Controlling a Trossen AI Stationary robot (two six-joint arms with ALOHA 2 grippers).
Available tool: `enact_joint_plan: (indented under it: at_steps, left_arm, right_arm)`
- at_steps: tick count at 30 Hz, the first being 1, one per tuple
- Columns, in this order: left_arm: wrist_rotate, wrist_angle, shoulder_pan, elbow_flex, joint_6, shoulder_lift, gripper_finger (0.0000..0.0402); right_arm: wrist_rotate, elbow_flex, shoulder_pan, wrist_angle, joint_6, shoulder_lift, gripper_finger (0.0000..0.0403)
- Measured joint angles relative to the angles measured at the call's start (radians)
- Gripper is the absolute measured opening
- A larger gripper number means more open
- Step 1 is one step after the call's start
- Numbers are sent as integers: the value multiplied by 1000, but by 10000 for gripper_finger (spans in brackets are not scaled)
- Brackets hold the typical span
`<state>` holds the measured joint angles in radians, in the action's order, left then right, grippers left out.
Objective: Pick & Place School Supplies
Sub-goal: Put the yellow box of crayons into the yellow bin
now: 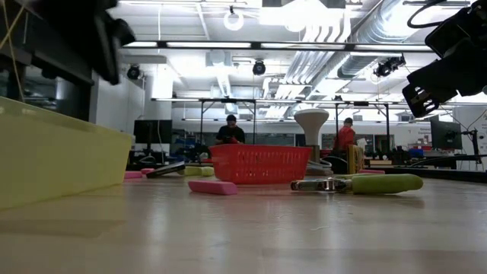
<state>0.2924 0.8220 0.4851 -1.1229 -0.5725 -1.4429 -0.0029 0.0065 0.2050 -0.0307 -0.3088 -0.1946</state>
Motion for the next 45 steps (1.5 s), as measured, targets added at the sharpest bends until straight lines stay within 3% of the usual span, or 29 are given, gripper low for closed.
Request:
enact_joint_plan:
  at_steps: [7,14,23,30,45]
  left_arm:
    - [1,-98,-99,0,67,0,83]
    - [-10,-327,-208,0,233,-7,83]
    - [-52,-446,-306,-1,278,-26,83]
    - [-104,-471,-315,-1,304,-26,83]
    - [-109,-594,-284,0,342,-26,83]
  right_arm:
    - [0,0,0,0,0,0,3]
    - [0,0,0,0,0,0,3]
    - [0,0,0,1,0,-1,3]
    - [-1,0,0,2,0,-1,3]
    - [0,0,0,3,-2,-1,3]
